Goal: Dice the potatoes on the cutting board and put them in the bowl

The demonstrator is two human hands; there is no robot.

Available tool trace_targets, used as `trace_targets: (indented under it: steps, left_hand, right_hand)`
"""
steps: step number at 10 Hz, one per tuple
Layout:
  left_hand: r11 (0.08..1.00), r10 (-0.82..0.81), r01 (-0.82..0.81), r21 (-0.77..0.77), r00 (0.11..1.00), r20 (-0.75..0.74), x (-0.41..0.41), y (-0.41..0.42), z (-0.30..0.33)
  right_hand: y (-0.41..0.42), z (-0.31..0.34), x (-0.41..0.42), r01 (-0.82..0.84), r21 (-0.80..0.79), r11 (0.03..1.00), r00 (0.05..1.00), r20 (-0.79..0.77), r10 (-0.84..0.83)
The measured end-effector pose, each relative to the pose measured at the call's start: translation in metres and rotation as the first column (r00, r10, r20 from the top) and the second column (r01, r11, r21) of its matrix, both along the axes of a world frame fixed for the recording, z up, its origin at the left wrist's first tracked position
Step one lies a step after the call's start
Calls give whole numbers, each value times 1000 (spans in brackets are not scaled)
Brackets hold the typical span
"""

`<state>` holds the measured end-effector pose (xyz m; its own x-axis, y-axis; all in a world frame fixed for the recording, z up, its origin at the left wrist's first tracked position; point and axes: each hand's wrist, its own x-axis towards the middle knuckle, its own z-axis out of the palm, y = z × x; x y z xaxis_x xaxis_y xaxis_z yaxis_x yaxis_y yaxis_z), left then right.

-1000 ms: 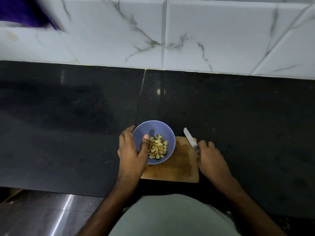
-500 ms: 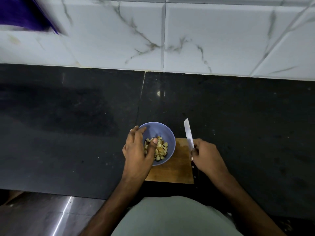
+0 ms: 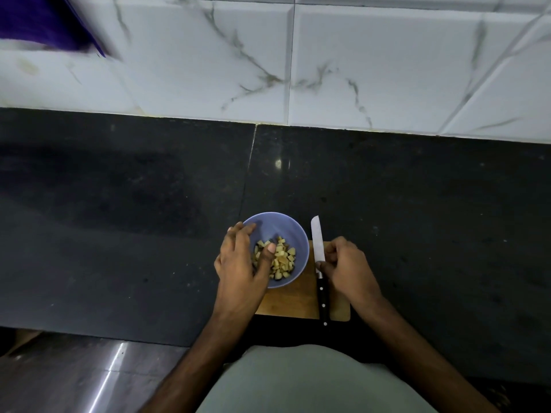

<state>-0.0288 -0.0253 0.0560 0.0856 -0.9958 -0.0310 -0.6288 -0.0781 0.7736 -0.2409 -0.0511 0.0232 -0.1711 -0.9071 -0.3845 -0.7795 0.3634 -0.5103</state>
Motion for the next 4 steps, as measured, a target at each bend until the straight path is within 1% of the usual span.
trace_targets:
  steps: [1, 2, 3, 4]
  left_hand:
    - [1000, -13, 13, -11, 1000, -19, -1, 1, 1]
    - [1000, -11, 12, -13, 1000, 9, 1, 0, 0]
    - [1000, 1, -1, -28, 1000, 0, 3, 1, 3]
    - [999, 18, -18, -48, 1000, 3, 1, 0, 3]
  right_hand:
    - [0, 0, -3, -17, -7, 1000, 1000, -5, 17]
    - [1, 1, -5, -19, -39, 999, 1000, -10, 19]
    - [3, 3, -6, -42, -67, 997, 999, -20, 41]
    - [0, 9, -6, -33, -160, 987, 999, -4, 32]
